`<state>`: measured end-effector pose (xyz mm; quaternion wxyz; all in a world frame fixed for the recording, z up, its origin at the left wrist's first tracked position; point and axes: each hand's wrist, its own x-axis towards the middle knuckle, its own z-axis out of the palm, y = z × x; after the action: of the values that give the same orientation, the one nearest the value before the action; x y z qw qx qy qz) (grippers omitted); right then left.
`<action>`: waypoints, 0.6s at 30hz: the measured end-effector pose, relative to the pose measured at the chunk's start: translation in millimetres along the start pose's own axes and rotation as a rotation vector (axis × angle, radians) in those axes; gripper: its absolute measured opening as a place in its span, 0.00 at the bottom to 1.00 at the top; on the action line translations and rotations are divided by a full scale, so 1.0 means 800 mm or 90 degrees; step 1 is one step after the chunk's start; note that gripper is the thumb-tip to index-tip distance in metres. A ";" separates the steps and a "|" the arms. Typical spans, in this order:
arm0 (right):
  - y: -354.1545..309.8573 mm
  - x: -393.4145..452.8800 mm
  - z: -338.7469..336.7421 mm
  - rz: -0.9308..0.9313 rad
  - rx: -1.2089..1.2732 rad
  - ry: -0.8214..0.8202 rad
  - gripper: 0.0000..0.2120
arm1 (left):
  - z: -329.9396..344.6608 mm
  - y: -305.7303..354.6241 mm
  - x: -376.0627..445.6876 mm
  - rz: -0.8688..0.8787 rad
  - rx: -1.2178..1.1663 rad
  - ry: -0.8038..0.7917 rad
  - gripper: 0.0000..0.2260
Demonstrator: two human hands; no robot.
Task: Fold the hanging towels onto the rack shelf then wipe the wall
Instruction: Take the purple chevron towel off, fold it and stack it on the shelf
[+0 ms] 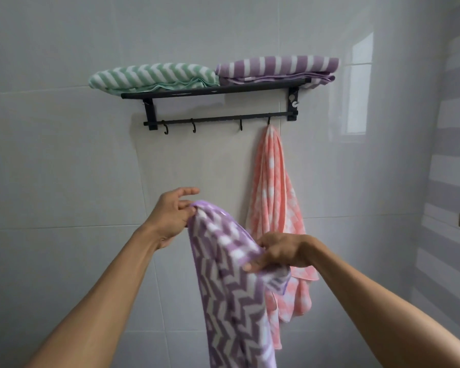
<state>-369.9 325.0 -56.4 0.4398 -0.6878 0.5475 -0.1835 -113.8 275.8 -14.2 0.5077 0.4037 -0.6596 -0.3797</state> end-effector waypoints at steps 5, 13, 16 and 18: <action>0.009 -0.005 -0.010 0.194 -0.502 -0.009 0.34 | -0.053 -0.011 0.012 0.088 0.227 0.150 0.17; -0.060 -0.012 -0.057 0.203 -0.700 0.255 0.10 | -0.075 -0.041 0.000 0.046 0.448 0.259 0.14; -0.082 -0.026 -0.072 0.133 -0.649 0.474 0.11 | -0.087 -0.035 0.004 0.050 0.436 0.305 0.12; -0.092 -0.026 -0.077 0.087 -0.659 0.608 0.07 | -0.088 -0.020 0.011 0.062 0.418 0.337 0.12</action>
<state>-378.7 320.0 41.0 -0.2218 -0.6166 0.7397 -0.1532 -43.9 255.3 -12.2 0.5212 0.5959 -0.6109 -0.0083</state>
